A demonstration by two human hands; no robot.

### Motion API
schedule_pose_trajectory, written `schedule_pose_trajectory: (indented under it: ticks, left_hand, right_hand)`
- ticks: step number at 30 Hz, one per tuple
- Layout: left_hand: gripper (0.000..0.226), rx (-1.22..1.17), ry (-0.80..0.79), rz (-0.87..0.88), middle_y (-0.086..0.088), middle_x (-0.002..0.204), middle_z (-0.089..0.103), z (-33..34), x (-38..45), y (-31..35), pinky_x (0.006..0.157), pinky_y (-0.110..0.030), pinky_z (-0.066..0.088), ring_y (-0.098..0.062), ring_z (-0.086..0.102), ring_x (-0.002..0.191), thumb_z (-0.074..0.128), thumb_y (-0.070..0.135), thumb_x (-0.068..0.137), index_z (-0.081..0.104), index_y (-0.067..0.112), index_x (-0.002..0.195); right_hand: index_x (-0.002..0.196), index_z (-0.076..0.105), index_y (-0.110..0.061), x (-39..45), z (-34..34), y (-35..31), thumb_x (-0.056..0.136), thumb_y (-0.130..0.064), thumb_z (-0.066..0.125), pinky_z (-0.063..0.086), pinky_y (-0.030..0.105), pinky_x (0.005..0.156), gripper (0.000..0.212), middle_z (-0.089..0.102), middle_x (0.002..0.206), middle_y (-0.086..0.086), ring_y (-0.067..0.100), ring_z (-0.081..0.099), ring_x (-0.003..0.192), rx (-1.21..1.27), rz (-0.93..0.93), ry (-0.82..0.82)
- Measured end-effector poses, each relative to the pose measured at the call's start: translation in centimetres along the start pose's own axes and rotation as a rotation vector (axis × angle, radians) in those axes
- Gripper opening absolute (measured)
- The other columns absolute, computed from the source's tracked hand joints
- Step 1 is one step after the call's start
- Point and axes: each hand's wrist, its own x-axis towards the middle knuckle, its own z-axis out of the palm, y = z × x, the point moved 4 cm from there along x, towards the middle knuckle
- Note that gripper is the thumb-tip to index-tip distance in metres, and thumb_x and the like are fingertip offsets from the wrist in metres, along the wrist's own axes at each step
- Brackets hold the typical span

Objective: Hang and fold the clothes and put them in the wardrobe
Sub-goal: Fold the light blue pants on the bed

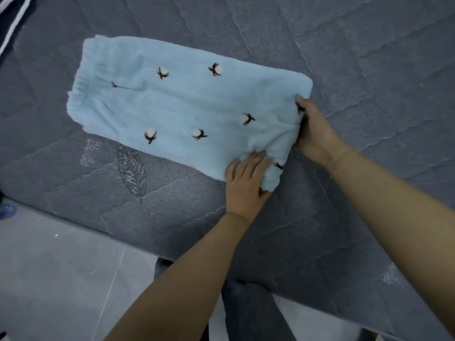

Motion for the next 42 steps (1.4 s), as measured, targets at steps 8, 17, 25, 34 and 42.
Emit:
schedule_pose_trajectory:
  ticks: [8,17,25,34,42]
  left_hand:
    - [0.017,-0.9,0.148,-0.458,0.022,0.106,0.067,-14.0,1.9,-3.0,0.086,-0.013,0.048,0.002,0.062,0.102,0.06,0.027,0.095,0.059,0.037,0.11]
    - [0.044,-1.468,0.251,-0.815,-0.003,0.132,0.063,-25.4,5.8,-17.1,0.098,-0.049,0.05,-0.024,0.059,0.122,0.051,0.048,0.095,0.058,0.023,0.131]
    - [0.053,-0.93,0.294,-1.074,-0.011,0.148,0.039,-27.4,5.7,-31.6,0.108,-0.045,0.042,-0.025,0.046,0.13,0.048,0.02,0.102,0.025,0.02,0.149]
    - [0.056,0.147,-0.208,-0.195,-0.002,0.163,0.01,-24.8,12.5,-29.2,0.119,-0.054,0.007,-0.023,0.008,0.15,0.035,0.046,0.102,0.022,0.031,0.154]
    - [0.062,0.186,-0.329,-0.251,0.0,0.162,-0.015,-20.9,11.4,-32.6,0.113,-0.066,0.015,-0.029,-0.005,0.15,0.02,0.063,0.095,-0.005,0.048,0.151]
  right_hand:
    - [0.118,0.064,-0.021,-2.9,5.3,-2.4,0.102,-0.039,0.037,0.051,0.033,0.086,0.036,0.066,0.11,-0.008,0.006,0.064,0.088,-0.152,-0.216,0.004]
    - [0.152,0.029,-0.023,-1.3,24.9,-6.1,0.103,-0.032,0.045,0.013,0.037,0.123,0.053,0.012,0.162,0.002,0.016,0.01,0.15,-1.0,-0.884,-0.123]
    - [0.155,0.013,-0.034,7.0,35.1,0.2,0.101,-0.054,0.026,-0.008,0.056,0.118,0.059,0.008,0.164,-0.004,0.024,0.0,0.151,-1.755,-0.831,-0.026]
    - [0.157,0.01,-0.023,7.6,33.7,0.6,0.104,-0.046,0.017,-0.006,0.044,0.121,0.059,0.006,0.164,-0.004,0.016,-0.001,0.151,-1.696,-0.818,0.039]
    - [0.154,0.001,-0.041,9.8,31.3,1.0,0.102,-0.056,0.017,-0.014,0.059,0.112,0.057,-0.009,0.163,-0.007,0.019,-0.015,0.149,-1.421,-0.464,0.456]
